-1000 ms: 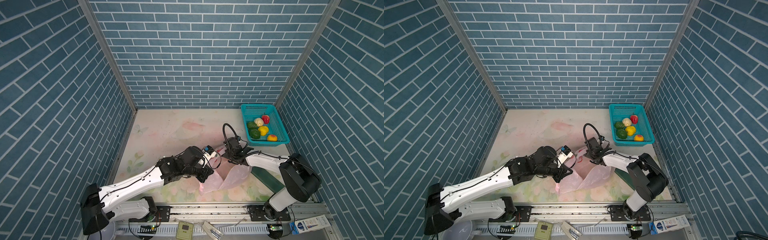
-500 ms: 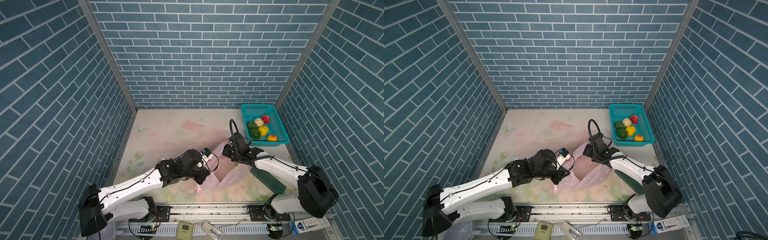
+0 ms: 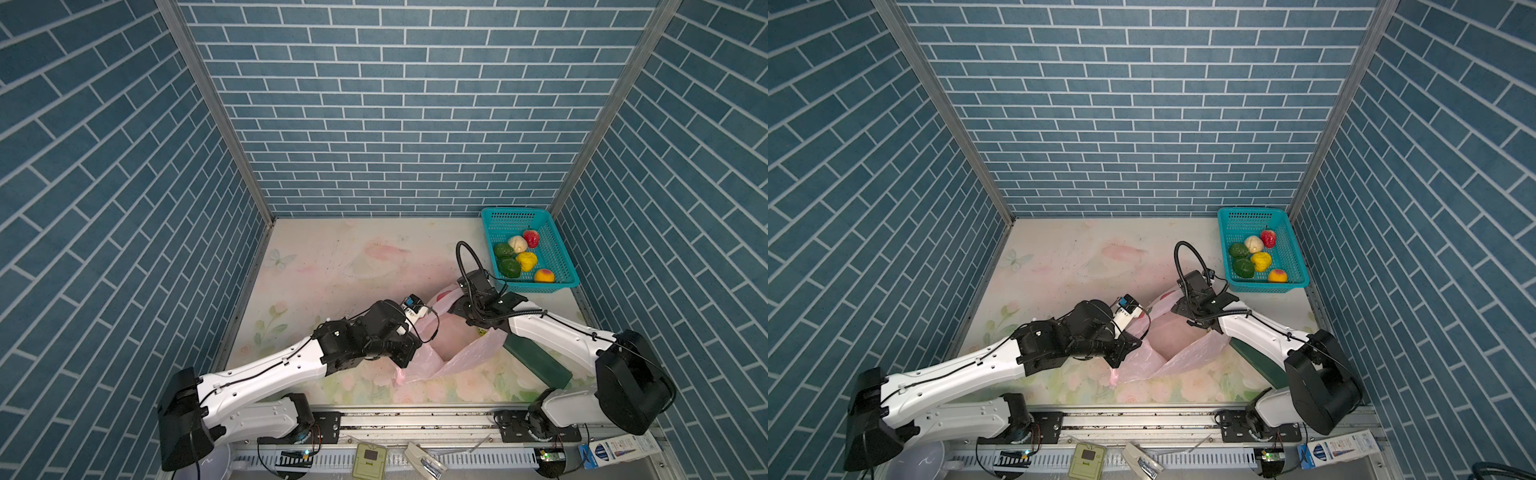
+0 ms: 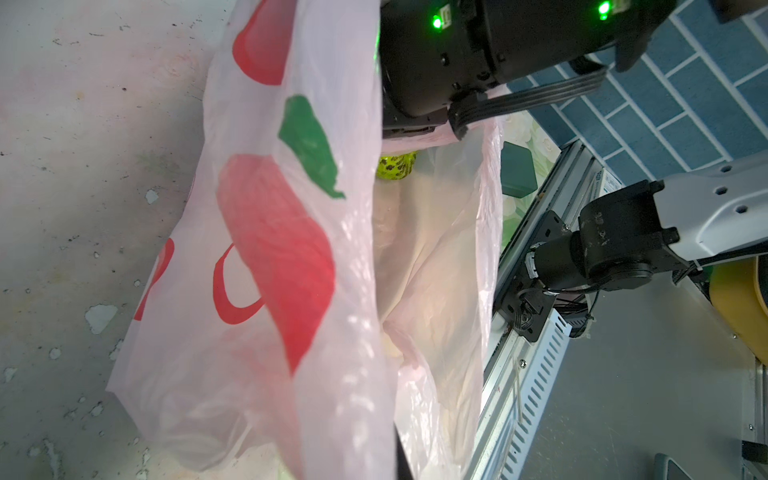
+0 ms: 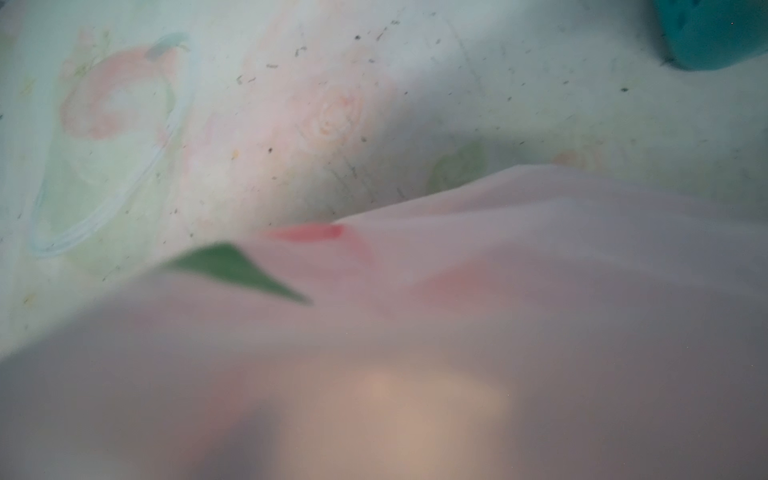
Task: Untie the knot of the plastic bag and take out the fruit
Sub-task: 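Reach deeper into the bag and close the right gripper on the orange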
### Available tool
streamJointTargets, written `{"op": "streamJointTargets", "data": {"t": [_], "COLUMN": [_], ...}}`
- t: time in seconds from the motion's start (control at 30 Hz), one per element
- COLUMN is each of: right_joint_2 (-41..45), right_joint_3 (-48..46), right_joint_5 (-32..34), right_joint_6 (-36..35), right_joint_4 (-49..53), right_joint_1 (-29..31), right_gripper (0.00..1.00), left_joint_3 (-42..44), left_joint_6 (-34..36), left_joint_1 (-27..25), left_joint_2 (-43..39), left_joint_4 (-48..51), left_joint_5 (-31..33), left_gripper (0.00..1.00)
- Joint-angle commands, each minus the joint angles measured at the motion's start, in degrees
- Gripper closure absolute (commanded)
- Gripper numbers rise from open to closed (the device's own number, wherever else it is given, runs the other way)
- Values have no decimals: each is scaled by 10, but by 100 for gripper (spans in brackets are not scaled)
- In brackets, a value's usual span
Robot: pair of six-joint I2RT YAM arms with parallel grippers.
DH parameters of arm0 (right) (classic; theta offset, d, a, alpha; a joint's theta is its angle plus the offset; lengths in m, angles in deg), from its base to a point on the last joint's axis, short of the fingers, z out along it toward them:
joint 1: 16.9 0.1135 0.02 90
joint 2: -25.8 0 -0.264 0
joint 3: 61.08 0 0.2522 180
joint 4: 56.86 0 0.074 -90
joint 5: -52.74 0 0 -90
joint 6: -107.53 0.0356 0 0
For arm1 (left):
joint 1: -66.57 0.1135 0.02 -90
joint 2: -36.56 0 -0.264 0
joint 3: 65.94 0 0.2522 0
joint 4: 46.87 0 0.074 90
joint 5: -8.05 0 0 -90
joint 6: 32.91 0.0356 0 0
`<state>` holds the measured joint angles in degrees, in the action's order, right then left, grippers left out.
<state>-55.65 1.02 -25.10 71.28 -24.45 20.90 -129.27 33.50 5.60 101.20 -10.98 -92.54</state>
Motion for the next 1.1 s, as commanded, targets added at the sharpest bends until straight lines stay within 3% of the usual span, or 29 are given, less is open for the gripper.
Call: {"op": "streamJointTargets", "data": {"t": [0.0,0.4,0.8,1.07], "right_joint_2": [-27,-128,-125,-102], "right_joint_3": [7,35,34,30], "right_joint_5": [64,20,-6,-95], "right_joint_6": [21,-28,-52,-53], "right_joint_4": [-39,-141,-152,-151], "right_joint_1": [-13,-36,-40,-37], "right_gripper": [13,14,51,56], "left_joint_3": [-7,-12,-23,-30], "left_joint_6": [1,-11,-11,-10], "left_joint_1": [-16,-36,-36,-36], "left_joint_2": [9,14,24,23], "left_joint_4": [-4,1,3,18], "left_joint_5": [14,33,40,67], "left_gripper": [100,100,100,100]}}
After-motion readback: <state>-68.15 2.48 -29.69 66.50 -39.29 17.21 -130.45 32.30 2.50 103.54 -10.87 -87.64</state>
